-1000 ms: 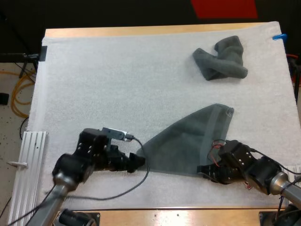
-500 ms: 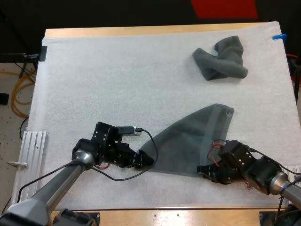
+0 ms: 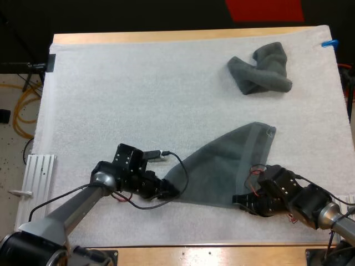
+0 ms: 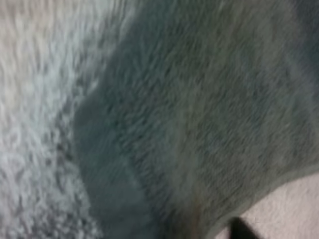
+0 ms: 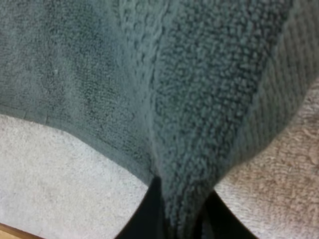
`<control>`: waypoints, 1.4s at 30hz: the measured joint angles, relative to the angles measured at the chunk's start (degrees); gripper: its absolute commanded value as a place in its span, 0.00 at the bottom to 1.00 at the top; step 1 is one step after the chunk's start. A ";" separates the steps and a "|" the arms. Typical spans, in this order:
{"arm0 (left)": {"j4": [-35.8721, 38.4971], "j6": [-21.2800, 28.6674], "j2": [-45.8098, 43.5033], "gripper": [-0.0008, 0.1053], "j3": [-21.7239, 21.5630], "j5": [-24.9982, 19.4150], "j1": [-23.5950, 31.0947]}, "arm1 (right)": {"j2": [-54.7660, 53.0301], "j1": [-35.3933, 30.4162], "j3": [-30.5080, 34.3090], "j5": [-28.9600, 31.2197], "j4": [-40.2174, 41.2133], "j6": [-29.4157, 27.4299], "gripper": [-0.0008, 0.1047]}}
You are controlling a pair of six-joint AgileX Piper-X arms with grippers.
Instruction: Pick towel from pile fold and stack
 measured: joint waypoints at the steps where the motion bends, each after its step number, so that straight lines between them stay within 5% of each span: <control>1: 0.00 0.00 0.12 0.05 0.06 0.00 -0.06 | 0.00 0.00 0.00 0.00 0.00 0.00 0.01; 11: 3.46 -0.05 -11.11 0.01 -2.36 3.87 -0.06 | -2.62 0.00 -6.83 4.88 2.12 -8.06 0.01; 17: 8.68 -0.54 -23.50 0.01 -14.38 4.25 -0.06 | -6.28 0.00 -21.78 20.89 7.71 -16.42 0.01; 20: 10.89 -0.52 -26.13 0.01 -22.19 4.37 -0.06 | -6.52 0.00 -29.22 24.32 10.49 -20.37 0.01; 27: 20.08 -0.52 -26.77 0.01 -31.13 4.56 -0.06 | -6.62 0.36 -38.42 24.99 17.59 -21.08 0.01; 42: 40.45 4.07 -35.35 0.01 -31.59 0.79 -0.06 | -7.37 11.70 -39.40 17.69 31.84 -12.76 0.01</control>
